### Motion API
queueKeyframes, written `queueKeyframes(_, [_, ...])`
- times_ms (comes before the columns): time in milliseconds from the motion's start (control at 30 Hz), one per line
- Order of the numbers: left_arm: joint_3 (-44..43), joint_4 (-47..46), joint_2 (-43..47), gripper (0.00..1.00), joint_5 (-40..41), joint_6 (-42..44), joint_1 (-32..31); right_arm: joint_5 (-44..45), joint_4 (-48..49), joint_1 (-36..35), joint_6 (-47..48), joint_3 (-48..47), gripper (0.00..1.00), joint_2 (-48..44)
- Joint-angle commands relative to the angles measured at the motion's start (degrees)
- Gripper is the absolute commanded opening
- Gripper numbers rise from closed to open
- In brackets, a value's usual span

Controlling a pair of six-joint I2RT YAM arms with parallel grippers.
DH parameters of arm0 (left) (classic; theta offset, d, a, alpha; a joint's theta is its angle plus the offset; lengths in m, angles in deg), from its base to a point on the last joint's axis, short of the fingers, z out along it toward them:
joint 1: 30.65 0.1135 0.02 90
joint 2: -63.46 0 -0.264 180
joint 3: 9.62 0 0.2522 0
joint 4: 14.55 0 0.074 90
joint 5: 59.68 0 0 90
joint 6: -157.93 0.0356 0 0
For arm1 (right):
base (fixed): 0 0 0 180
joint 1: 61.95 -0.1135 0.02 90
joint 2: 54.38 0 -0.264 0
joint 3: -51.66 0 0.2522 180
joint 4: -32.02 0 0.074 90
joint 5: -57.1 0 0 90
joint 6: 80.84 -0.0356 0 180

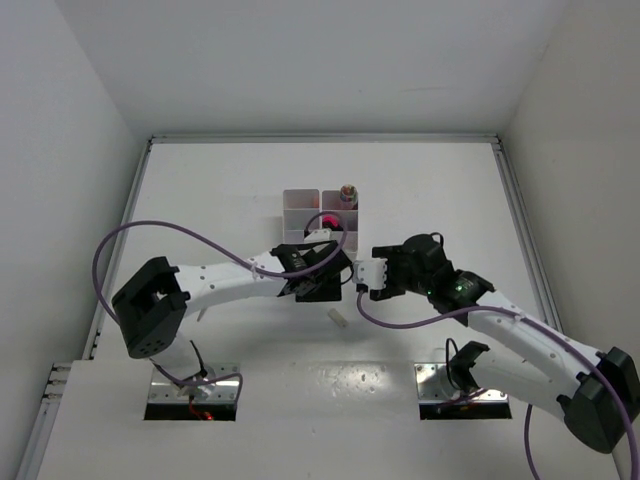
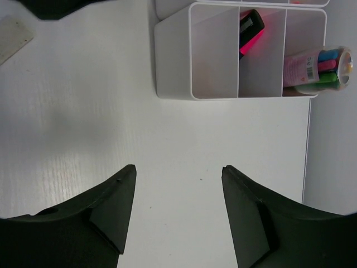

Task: Sort the stationery into containers
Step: Pick up the stationery from the center of the board.

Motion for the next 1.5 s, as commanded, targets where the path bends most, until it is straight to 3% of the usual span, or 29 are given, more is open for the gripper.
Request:
queueKeyframes(0, [-0.71, 1.21, 0.56, 0.61, -2.6, -12.15, -2.29, 0.88, 1.74, 0.12, -0.89, 0.31, 0.63, -0.03])
queueKeyframes(267, [-1.95, 1.21, -5.5, 0.67, -6.91, -29.11, -5.81, 0.88, 1.74, 0.12, -1.42, 0.83, 0.63, -0.55])
queueKeyframes(433, [-2.56, 0.42, -6.65, 0.67, -5.59, -33.52, -5.81, 0.88, 1.74, 0.12, -1.42, 0.83, 0.63, -1.78])
queueKeyframes(1133, [-3.62, 1.74, -15.17, 0.6, -7.35, -35.37, -5.81, 0.35, 1.74, 0.12, -1.42, 2.5, 0.63, -3.46])
queueKeyframes(1467, [-4.14, 4.11, -16.75, 0.49, -7.44, -35.37, -6.34, 0.88, 1.21, 0.12, -0.89, 4.08, 0.63, -5.65])
